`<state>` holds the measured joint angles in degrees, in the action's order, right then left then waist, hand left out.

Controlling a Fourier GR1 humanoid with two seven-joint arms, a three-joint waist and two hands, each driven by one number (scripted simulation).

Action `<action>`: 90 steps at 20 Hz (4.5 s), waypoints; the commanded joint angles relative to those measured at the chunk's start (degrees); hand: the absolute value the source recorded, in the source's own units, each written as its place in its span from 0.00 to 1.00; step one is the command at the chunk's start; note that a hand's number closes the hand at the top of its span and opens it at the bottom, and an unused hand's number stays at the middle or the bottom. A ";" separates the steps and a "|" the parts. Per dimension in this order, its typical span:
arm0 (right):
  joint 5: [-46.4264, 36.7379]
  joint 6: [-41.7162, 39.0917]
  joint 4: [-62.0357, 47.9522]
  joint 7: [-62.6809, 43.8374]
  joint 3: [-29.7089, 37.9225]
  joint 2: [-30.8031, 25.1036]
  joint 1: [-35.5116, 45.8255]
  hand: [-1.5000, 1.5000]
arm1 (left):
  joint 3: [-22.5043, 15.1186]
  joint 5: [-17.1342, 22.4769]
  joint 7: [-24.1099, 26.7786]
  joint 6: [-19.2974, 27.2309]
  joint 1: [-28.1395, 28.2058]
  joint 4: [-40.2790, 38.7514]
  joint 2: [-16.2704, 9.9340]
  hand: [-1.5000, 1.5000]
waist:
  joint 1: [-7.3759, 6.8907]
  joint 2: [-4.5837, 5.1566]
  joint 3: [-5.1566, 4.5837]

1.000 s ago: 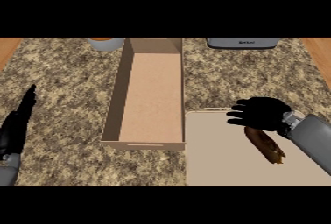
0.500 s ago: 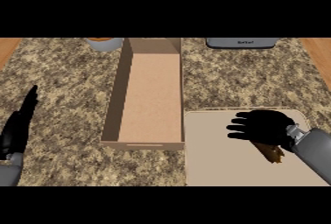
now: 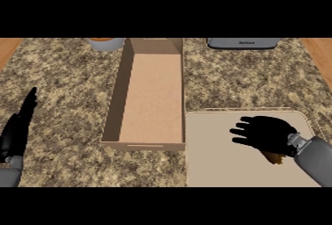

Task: Pick the sweet potato from the tray and place it in the cardboard box

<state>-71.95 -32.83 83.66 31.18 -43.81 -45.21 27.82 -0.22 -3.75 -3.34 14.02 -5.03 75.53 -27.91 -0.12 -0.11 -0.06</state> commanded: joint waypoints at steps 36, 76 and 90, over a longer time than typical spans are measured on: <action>26.46 27.55 -41.25 23.32 46.05 19.55 26.44 1.00 | 1.98 -3.87 0.15 -3.21 -2.89 -0.10 2.28 0.50 | -2.78 0.91 0.15; 45.34 23.87 -73.36 -11.82 37.65 45.21 54.88 0.00 | 0.71 -7.06 -1.11 -6.26 -7.88 -1.63 6.57 0.50 | -7.73 1.78 -0.14; 60.11 29.41 -69.51 -2.69 40.51 45.21 51.25 0.00 | 1.51 -7.82 -1.05 -6.12 -9.76 -2.95 6.45 0.50 | -7.54 1.91 0.01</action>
<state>-16.39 -4.99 13.85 26.54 -5.65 -0.01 79.33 1.46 -11.05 -4.01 7.39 -14.60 72.35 -21.80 -7.89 1.73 -0.09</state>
